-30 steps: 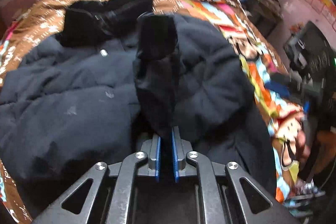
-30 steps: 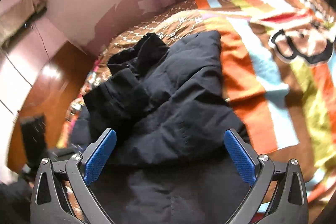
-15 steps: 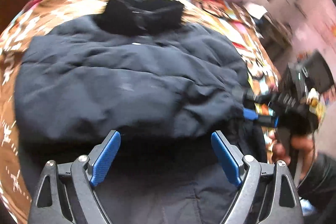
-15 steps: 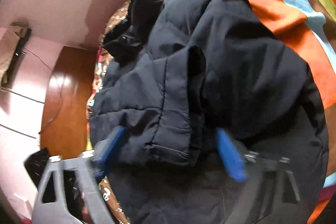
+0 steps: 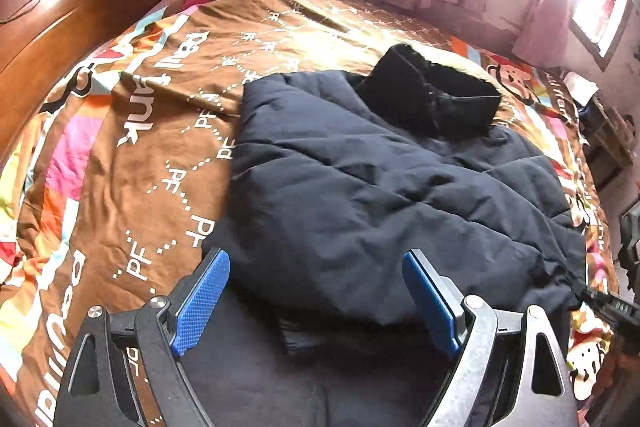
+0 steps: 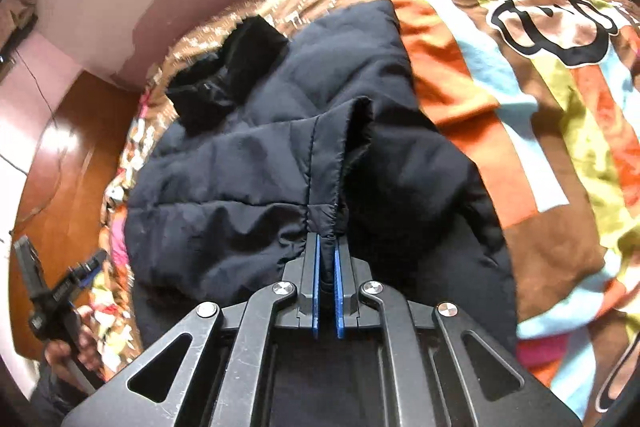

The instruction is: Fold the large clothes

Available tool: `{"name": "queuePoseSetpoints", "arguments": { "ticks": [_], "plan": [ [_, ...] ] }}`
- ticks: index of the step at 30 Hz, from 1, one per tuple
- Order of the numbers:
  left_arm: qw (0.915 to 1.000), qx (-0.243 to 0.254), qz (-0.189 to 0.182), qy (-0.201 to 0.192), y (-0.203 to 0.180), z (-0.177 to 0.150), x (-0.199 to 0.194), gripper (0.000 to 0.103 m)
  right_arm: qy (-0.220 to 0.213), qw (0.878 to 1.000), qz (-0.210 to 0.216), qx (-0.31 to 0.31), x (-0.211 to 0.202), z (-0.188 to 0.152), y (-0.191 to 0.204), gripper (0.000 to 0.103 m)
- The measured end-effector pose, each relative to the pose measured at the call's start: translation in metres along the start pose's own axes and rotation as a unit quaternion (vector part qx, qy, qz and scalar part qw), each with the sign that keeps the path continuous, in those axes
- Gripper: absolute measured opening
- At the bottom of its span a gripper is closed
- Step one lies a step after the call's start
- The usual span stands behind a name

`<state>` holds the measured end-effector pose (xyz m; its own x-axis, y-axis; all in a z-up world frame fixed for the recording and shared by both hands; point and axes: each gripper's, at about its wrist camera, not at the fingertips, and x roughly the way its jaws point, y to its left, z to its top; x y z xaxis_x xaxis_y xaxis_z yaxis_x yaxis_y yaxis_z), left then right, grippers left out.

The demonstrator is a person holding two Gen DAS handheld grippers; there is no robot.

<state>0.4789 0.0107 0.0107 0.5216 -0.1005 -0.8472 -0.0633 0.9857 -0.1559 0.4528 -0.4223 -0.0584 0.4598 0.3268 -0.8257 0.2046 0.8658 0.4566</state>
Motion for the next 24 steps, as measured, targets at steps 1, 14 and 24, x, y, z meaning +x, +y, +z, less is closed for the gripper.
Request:
{"name": "queuePoseSetpoints", "arguments": {
  "ticks": [1,14,24],
  "plan": [
    [1.0000,-0.001,0.002,0.003,0.001,0.001,0.002,0.087,0.007,1.000,-0.010,-0.003,0.005,-0.002,-0.001,0.006],
    [0.9961,0.064,-0.061,0.000,-0.043,0.042,0.035,0.087,-0.069,0.984,-0.053,-0.153,0.004,0.037,0.057,0.052],
    [0.9886,0.120,-0.052,0.075,-0.054,0.019,0.097,0.088,0.023,0.963,-0.099,-0.248,0.080,0.031,0.089,0.053]
  ]
}}
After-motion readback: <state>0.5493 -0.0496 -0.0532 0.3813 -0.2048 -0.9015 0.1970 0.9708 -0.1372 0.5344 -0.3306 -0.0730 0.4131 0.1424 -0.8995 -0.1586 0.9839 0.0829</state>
